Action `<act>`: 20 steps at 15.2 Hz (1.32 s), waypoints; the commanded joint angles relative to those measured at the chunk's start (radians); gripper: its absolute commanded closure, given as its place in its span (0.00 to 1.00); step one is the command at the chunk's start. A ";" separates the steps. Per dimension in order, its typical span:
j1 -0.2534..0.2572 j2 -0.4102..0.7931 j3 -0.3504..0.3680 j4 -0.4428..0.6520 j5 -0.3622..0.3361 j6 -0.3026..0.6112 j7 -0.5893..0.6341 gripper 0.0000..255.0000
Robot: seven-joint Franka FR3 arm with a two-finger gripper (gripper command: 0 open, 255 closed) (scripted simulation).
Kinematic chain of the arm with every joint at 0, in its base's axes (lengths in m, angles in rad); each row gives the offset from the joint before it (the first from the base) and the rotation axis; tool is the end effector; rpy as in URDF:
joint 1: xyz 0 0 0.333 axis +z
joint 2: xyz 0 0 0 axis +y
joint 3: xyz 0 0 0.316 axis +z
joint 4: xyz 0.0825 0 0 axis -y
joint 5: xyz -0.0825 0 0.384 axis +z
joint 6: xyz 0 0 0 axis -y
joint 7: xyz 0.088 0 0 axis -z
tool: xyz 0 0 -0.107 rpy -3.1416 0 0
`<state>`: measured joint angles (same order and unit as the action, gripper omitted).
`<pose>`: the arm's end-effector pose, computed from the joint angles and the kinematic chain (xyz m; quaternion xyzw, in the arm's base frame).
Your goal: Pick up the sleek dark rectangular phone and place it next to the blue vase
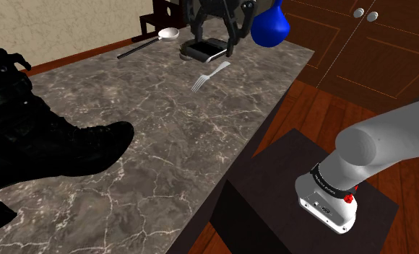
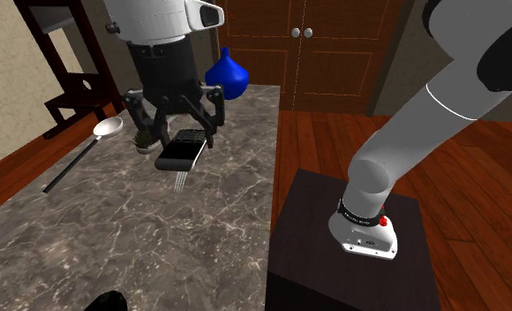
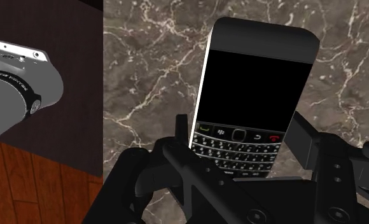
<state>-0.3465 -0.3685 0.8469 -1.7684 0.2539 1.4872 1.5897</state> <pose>0.3641 0.3115 0.6365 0.8495 -0.5273 0.0001 0.0191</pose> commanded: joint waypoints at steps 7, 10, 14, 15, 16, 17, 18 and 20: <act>-0.019 0.054 0.017 0.151 -0.033 -0.107 0.031 1.00; -0.026 0.083 0.031 0.214 -0.049 -0.147 0.047 1.00; -0.037 0.129 0.058 0.304 -0.078 -0.203 0.073 1.00; -0.039 0.142 0.066 0.328 -0.086 -0.217 0.081 1.00; -0.041 0.156 0.076 0.353 -0.096 -0.232 0.090 1.00; -0.043 0.170 0.085 0.376 -0.105 -0.245 0.098 1.00; -0.046 0.137 0.043 0.350 -0.086 -0.245 0.055 1.00; -0.050 0.086 -0.032 0.303 -0.061 -0.245 -0.024 1.00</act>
<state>-0.3937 -0.2620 0.8477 -1.4453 0.1836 1.2419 1.6036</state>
